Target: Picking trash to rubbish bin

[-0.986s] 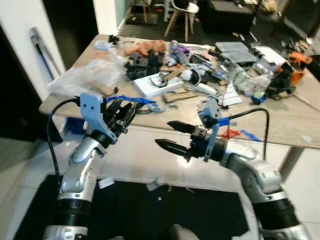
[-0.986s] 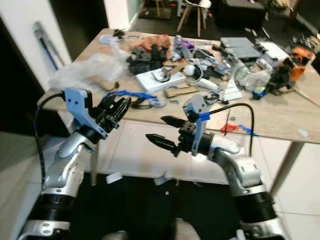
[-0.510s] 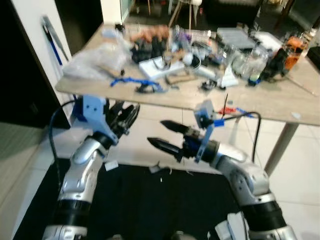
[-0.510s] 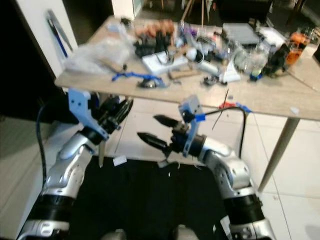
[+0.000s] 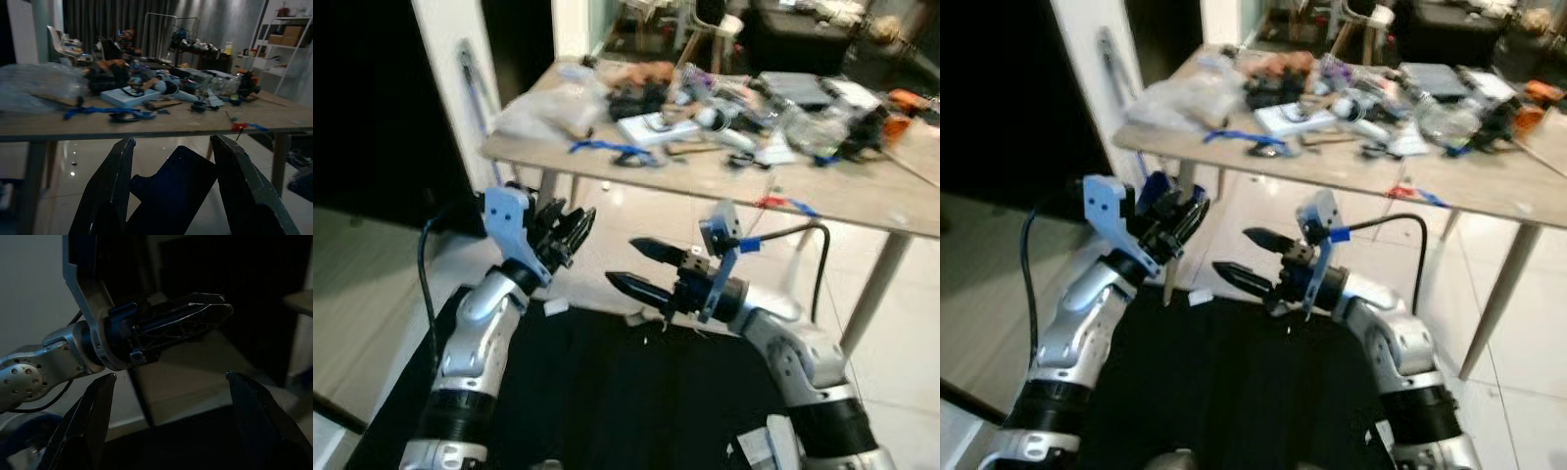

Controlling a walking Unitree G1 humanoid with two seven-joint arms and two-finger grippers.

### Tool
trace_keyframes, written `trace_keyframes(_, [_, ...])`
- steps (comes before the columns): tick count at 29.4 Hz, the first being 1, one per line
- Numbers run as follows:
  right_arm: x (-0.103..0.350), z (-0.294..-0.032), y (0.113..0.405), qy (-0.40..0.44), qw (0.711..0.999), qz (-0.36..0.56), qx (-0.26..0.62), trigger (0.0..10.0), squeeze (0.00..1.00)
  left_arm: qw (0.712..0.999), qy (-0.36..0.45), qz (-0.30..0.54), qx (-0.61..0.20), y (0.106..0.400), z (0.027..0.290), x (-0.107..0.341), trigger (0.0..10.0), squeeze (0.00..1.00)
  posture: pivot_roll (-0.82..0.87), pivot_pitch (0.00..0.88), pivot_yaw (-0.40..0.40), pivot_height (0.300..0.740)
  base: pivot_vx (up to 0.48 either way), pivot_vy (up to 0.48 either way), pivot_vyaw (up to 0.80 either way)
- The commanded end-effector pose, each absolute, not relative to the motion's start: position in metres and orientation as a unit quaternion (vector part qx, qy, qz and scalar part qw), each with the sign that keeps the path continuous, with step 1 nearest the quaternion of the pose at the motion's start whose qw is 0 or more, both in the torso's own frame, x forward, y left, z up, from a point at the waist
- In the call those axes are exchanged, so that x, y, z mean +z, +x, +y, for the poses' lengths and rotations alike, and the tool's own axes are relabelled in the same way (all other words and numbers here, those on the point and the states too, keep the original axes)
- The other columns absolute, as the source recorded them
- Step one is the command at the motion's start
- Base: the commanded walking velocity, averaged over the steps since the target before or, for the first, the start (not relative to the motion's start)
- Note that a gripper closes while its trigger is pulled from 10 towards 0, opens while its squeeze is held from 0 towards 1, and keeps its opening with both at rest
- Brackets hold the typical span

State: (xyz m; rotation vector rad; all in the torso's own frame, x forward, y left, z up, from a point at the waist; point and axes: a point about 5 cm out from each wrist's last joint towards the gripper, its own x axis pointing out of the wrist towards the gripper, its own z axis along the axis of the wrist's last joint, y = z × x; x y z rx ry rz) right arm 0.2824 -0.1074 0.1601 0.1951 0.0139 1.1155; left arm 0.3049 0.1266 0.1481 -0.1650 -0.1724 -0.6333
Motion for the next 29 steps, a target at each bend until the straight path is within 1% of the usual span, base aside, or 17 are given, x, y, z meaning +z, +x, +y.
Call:
trace_keyframes(1, [0.1579,-0.1067,0.2824,0.091,0.843,0.009,0.530,10.0,0.00,0.939,-0.074,-0.080,-0.327,0.3053,0.1236,0.1466,10.0,0.00,0.02,0.000,-0.028,0.740,0.000,0.000,0.74])
trace_keyframes(5, [0.1550,-0.1070,0.2828,0.095,0.842,0.012,0.530,10.0,0.00,0.933,-0.072,-0.081,-0.343,0.3061,0.1205,0.1470,10.0,0.00,0.01,0.000,-0.027,0.740,0.000,0.000,0.73])
trace_keyframes(29, [0.1487,-0.1071,0.2846,0.096,0.839,0.018,0.536,10.0,0.00,0.929,-0.064,-0.076,-0.357,0.3070,0.1190,0.1443,10.0,0.00,0.01,0.000,-0.028,0.740,0.000,0.000,0.73])
